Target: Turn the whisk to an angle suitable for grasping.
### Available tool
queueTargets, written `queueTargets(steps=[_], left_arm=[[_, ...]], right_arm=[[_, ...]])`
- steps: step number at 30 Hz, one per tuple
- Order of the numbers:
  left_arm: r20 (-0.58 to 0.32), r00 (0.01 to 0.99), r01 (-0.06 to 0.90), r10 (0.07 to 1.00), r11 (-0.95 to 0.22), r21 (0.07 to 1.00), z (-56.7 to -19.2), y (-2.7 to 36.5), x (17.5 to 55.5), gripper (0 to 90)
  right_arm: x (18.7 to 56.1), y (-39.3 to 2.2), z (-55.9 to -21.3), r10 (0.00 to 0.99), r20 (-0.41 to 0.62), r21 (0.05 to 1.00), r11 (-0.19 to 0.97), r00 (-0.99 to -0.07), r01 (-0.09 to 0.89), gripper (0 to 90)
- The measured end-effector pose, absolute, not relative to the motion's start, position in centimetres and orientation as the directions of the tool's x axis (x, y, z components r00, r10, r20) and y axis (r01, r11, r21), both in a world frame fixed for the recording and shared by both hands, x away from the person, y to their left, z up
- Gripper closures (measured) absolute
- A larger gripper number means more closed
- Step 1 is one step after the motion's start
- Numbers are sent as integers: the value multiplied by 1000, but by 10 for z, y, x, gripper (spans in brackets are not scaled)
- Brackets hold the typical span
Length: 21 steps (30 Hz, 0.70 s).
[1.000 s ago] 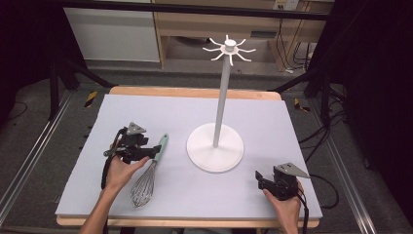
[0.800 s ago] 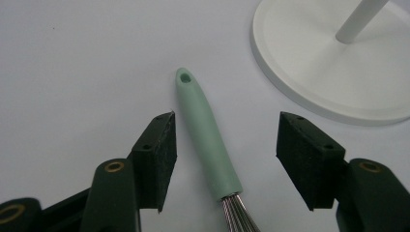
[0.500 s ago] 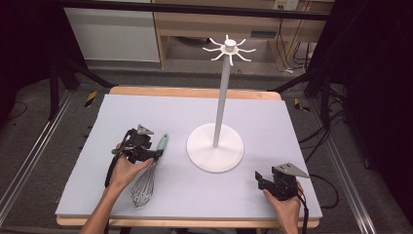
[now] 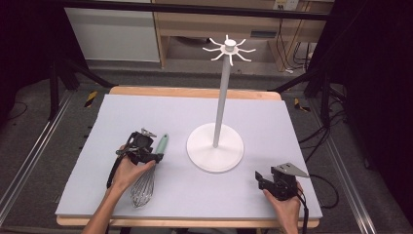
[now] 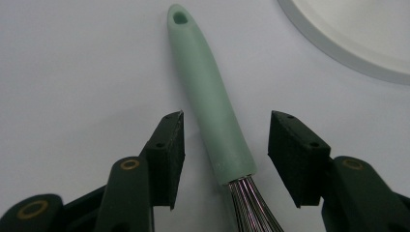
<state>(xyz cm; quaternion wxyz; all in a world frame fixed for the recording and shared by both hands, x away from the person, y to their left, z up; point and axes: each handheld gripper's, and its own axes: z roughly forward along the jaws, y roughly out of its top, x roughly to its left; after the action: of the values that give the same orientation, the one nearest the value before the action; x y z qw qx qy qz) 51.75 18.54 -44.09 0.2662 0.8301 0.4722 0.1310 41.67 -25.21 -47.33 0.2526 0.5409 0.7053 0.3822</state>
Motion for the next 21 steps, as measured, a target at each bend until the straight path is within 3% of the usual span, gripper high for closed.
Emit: queueTargets(steps=[21], left_arm=[[-48, 496, 768, 867, -412, 491, -452, 179, 522, 595]], right_arm=[[417, -253, -474, 955, 58, 810, 125, -290, 573, 352]])
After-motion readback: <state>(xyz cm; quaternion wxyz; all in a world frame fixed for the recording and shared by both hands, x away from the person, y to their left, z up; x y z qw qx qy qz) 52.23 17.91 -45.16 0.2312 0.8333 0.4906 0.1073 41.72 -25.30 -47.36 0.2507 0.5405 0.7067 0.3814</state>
